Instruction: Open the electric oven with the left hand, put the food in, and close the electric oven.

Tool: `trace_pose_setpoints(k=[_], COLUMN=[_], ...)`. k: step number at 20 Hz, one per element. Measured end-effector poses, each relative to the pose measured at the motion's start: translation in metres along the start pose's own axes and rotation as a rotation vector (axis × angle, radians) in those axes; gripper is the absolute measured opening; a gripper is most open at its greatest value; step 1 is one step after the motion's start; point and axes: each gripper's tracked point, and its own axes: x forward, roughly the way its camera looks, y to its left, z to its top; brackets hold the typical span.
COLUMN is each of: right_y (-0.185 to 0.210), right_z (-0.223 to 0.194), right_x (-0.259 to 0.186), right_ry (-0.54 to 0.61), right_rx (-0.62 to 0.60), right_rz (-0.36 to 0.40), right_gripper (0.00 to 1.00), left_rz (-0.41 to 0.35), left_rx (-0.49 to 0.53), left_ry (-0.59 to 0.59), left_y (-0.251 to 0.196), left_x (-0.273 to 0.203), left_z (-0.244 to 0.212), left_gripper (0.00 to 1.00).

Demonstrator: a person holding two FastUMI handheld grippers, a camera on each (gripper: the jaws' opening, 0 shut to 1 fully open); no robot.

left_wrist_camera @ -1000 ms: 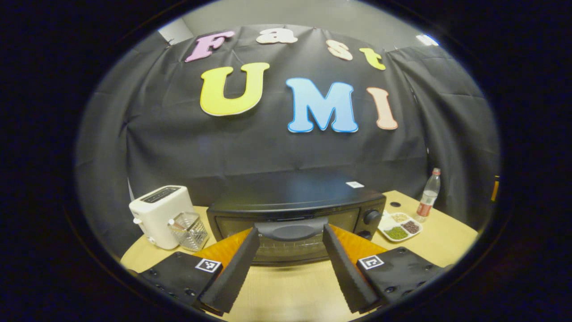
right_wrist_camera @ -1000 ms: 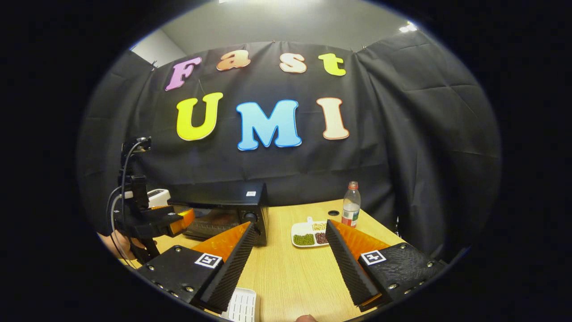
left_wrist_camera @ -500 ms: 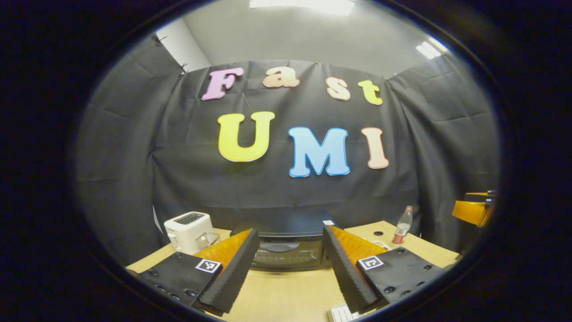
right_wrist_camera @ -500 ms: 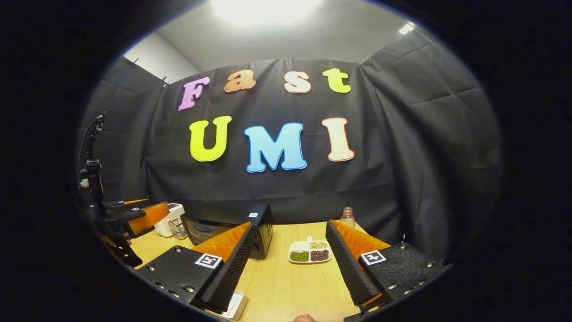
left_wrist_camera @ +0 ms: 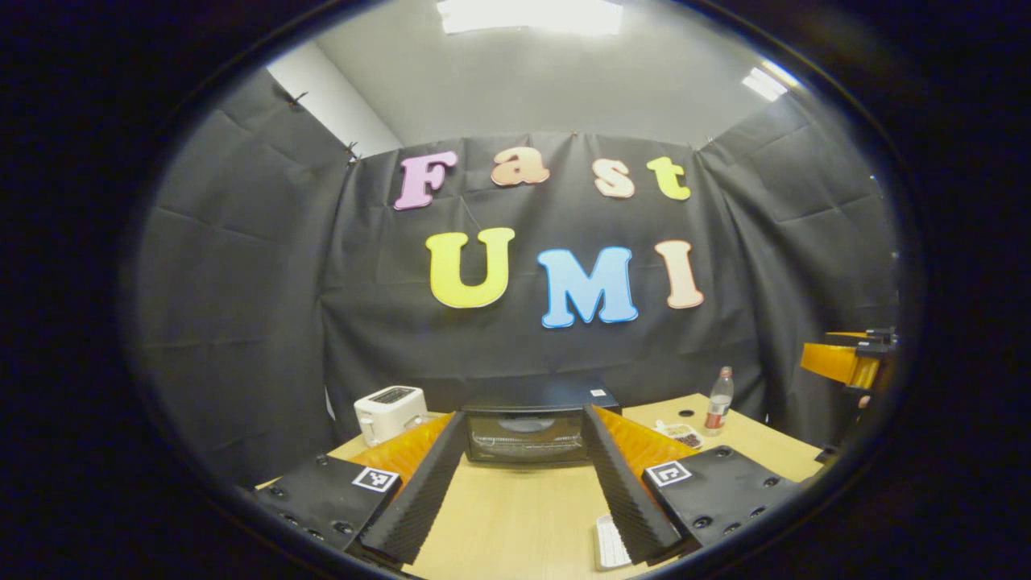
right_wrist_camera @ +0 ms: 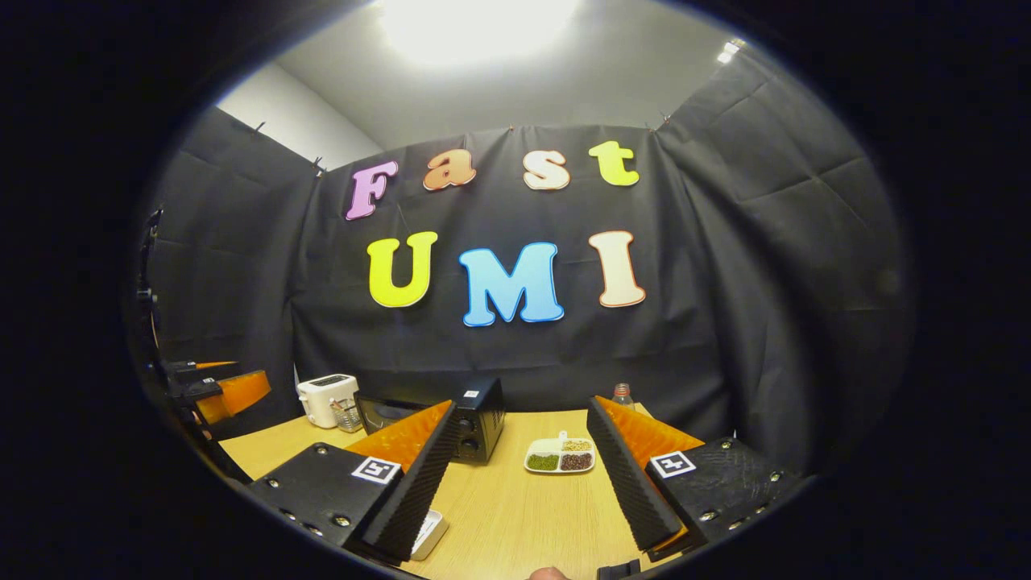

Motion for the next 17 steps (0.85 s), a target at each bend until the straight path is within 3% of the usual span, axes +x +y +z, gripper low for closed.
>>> trace_pose_setpoints(k=[3, 7, 17], right_y=[0.012, 0.029, 0.057], right_z=[0.001, 0.007, 0.032], right_x=[-0.007, -0.006, -0.009], right_ry=[-0.013, -0.032, -0.097], right_rx=[0.007, 0.016, -0.043], right_rz=[0.008, 0.006, -0.003], right_gripper=[0.97, 0.97, 0.97], left_rz=[0.038, 0.065, 0.076], left_rx=[0.026, -0.029, -0.063], left_ry=[-0.001, -0.028, -0.069], left_y=[0.026, 0.052, 0.090], left_x=[-0.021, -0.028, -0.026], left_z=[0.001, 0.014, 0.023], left_gripper=[1.00, 1.00, 1.00])
